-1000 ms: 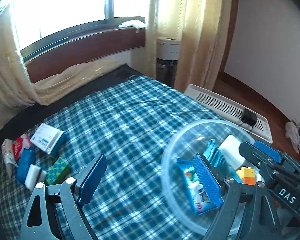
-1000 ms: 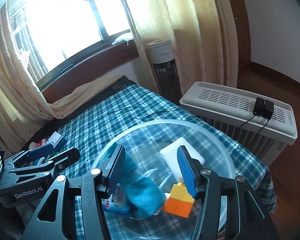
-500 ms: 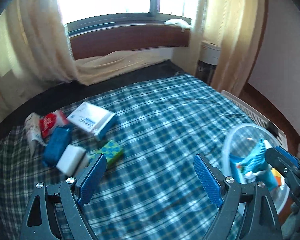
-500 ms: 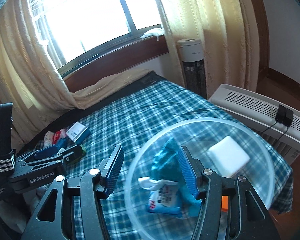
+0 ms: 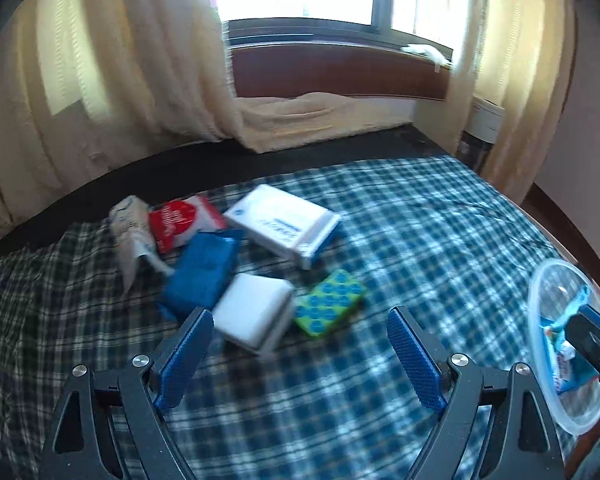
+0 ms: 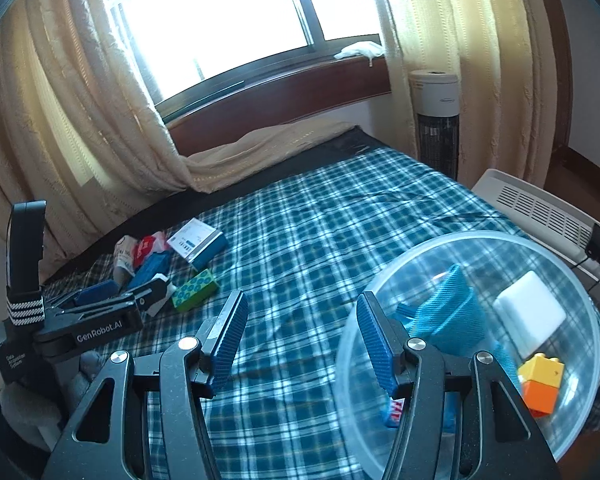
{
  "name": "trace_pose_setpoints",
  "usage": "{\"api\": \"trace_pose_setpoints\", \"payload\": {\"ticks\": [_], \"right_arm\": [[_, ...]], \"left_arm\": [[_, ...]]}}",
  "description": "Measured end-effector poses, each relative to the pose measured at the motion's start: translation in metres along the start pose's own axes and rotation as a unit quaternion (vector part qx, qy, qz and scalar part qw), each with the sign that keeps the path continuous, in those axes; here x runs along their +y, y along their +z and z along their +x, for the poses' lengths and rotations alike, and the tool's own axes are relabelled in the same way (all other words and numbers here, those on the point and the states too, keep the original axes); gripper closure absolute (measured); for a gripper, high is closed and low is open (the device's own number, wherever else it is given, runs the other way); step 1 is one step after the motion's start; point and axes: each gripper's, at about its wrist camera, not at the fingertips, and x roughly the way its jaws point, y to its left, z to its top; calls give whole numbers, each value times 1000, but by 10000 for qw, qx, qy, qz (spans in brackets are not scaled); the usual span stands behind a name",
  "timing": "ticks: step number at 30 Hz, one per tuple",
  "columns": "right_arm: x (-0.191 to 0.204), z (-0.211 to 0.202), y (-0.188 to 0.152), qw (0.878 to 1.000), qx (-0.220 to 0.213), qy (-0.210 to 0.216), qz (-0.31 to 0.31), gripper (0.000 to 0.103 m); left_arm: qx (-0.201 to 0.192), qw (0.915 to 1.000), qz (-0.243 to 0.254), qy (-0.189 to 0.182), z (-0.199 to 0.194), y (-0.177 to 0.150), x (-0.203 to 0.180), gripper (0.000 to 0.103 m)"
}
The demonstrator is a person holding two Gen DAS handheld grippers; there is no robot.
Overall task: Organize objects
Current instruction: 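Move both grippers back toward the blue pouch and white sponge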
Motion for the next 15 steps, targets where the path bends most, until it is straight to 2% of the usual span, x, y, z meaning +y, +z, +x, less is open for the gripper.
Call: {"api": "trace_pose_setpoints", "payload": {"ticks": [8,15], "right_arm": [[19,17,-3,9997,179,105,-135,45],[34,34,-6,9990,344,191,-220,45]], "left_arm": [[122,9993,-307,176,14,0,38,12],[315,9987,-393,42,31,-4,48,12]]}}
